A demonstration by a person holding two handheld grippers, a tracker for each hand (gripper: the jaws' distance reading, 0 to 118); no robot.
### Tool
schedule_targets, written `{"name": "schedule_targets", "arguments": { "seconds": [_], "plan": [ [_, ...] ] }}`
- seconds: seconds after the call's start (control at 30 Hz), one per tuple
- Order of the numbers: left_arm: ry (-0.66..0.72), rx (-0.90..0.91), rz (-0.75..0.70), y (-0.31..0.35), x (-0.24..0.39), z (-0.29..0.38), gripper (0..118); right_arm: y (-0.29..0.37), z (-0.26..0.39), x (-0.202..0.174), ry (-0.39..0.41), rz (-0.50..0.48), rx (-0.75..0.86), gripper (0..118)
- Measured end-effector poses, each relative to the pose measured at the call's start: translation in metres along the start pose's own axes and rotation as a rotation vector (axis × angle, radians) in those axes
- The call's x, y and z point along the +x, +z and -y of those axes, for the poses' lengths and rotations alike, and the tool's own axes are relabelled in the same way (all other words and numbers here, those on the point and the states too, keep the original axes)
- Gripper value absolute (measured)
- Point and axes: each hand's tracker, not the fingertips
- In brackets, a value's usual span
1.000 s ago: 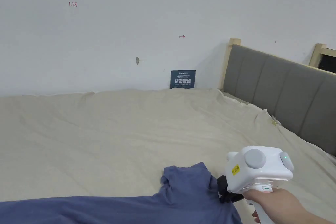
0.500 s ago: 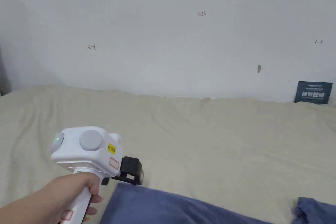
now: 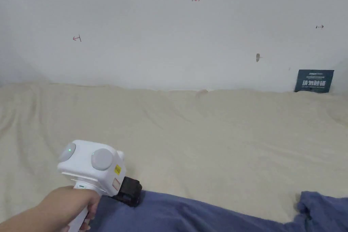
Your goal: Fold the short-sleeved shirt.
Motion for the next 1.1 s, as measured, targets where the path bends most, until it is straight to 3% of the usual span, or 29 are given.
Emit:
{"name": "schedule_targets", "arguments": {
  "seconds": [0.07,0.13,0.17,0.2,0.23,0.53,0.63,0.77,0.93,1.1],
  "plan": [
    [0.006,0.03,0.023,0.009,0.002,-0.001,96,0.0,0.001,-0.001,0.013,-0.001,0.003,0],
    [-0.014,0.055,0.009,0.017,0.002,0.002,70,0.001,0.002,-0.004,0.023,-0.005,0.008,0],
    [-0.034,0.061,0.013,0.022,0.001,0.004,52,0.002,0.003,-0.004,0.026,-0.008,0.011,0],
    [-0.036,0.06,0.031,0.026,-0.001,0.005,19,0.004,0.002,-0.005,0.028,-0.01,0.014,0],
    [-0.025,0.061,0.074,0.029,-0.002,0.006,3,0.005,0.002,-0.006,0.027,-0.012,0.018,0],
    [-0.019,0.175,0.107,0.089,-0.002,0.021,3,0.065,0.005,-0.007,-0.003,-0.036,0.148,0],
    [-0.029,0.236,0.128,0.129,-0.004,0.028,3,0.111,0.01,-0.009,0.0,-0.068,0.196,0],
    [-0.04,0.294,0.14,0.187,-0.001,0.046,3,0.163,0.02,-0.017,0.037,-0.038,0.263,0],
    [-0.035,0.409,0.137,0.263,-0.004,0.067,3,0.237,0.035,-0.023,0.012,-0.111,0.383,0],
    [-0.047,0.5,0.157,0.352,-0.01,0.08,3,0.318,0.031,-0.035,0.057,-0.122,0.503,0]
  ]
}}
